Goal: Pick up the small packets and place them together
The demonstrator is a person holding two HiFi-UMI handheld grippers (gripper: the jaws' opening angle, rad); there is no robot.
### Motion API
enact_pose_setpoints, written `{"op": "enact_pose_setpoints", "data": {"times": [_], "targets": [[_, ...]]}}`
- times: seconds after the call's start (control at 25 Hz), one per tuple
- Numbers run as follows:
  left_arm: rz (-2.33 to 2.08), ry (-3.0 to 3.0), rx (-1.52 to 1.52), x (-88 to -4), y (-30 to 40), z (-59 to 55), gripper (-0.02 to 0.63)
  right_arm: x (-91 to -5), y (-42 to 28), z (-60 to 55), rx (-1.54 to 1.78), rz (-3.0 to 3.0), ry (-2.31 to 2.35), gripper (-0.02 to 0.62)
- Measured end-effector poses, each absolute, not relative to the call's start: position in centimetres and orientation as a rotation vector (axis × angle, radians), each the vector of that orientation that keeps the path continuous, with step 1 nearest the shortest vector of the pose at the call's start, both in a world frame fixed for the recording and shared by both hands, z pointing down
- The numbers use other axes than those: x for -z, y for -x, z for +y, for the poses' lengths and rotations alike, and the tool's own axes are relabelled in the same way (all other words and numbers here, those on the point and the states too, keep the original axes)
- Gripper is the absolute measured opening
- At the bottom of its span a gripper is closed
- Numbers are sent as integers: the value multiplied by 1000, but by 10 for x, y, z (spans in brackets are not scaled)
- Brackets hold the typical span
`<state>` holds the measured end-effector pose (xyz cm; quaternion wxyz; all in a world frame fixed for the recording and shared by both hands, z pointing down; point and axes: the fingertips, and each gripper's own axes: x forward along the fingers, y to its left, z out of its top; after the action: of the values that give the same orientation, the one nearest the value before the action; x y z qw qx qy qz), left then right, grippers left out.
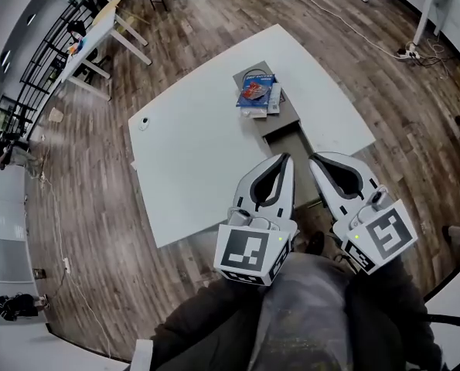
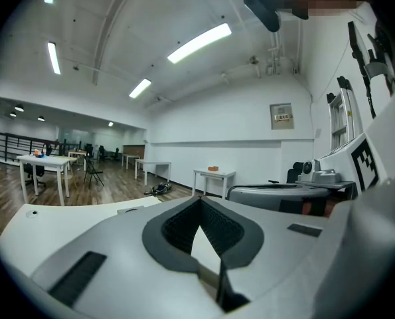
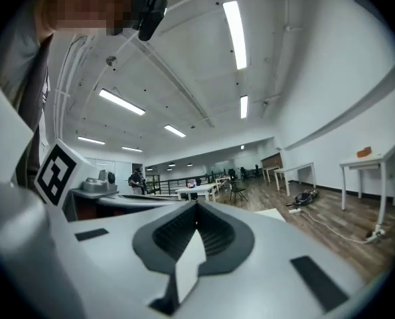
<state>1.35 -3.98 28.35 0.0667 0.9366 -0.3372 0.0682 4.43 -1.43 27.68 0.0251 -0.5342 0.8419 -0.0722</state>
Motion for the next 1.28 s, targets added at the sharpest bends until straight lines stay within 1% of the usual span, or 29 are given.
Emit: {"op": "enact_pose_setpoints", "data": {"times": [0.2, 0.64, 1.28], "targets": [[-1029, -2866, -174, -268, -19, -36, 3, -266, -56, -9, 180, 2566, 1696, 6], [-987, -2886, -184, -266, -25, -30, 3, -260, -50, -7, 145, 2580, 1692, 5], [-983, -2857, -201, -280, -20, -39, 3, -268, -44, -15, 148, 2592, 1681, 5]]}}
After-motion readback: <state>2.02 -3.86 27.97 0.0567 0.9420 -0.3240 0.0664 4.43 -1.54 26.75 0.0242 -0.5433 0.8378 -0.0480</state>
